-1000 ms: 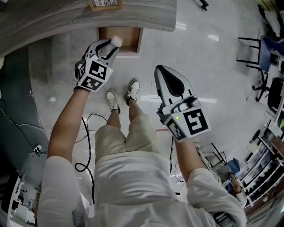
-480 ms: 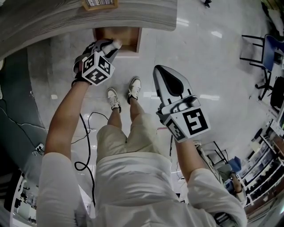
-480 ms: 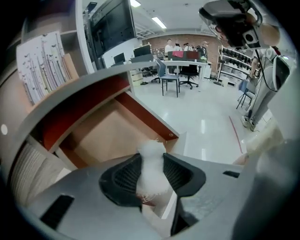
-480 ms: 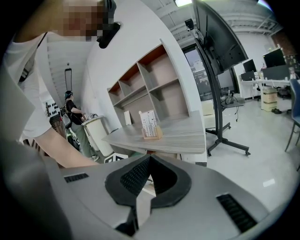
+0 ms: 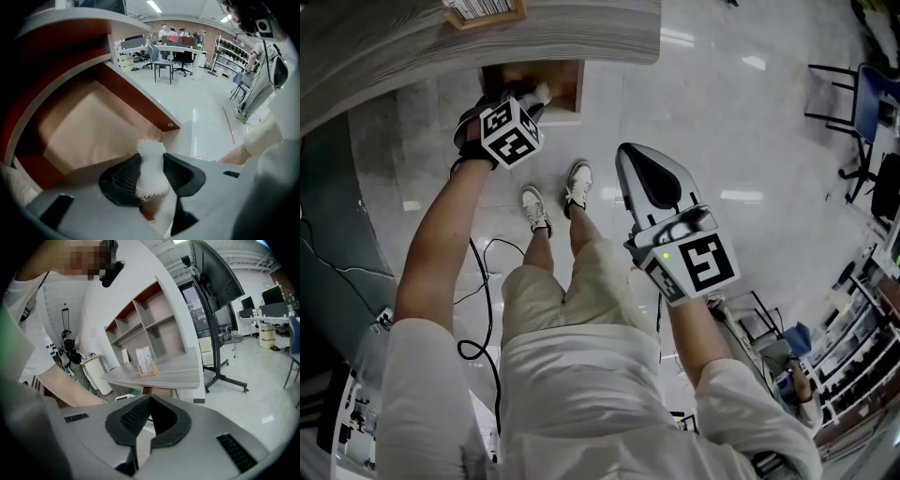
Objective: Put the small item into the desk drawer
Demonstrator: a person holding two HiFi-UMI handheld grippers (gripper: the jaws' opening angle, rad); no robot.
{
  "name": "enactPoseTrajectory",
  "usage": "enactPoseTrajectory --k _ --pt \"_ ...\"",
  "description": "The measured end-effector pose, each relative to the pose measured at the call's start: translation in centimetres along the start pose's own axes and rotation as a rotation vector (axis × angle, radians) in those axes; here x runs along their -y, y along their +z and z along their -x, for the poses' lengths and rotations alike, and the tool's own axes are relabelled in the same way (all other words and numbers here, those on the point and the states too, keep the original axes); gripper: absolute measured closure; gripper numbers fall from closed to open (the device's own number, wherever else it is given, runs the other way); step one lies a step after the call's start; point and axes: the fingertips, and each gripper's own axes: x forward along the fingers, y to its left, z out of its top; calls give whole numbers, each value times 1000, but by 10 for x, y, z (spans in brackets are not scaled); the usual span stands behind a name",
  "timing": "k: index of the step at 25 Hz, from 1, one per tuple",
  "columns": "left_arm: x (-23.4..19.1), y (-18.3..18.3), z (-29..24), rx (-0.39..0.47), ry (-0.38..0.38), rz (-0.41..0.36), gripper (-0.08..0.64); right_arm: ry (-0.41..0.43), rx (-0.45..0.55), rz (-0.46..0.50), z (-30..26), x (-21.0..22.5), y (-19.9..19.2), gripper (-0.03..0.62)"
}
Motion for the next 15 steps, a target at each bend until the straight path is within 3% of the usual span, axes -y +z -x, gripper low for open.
enactPoseTrajectory --k 6,15 --pt "8 4 -12 -42 -45 -8 402 -14 -7 -7 2 12 -3 595" --pt "4 12 2 -5 -28 19 367 -14 4 0 4 11 5 595"
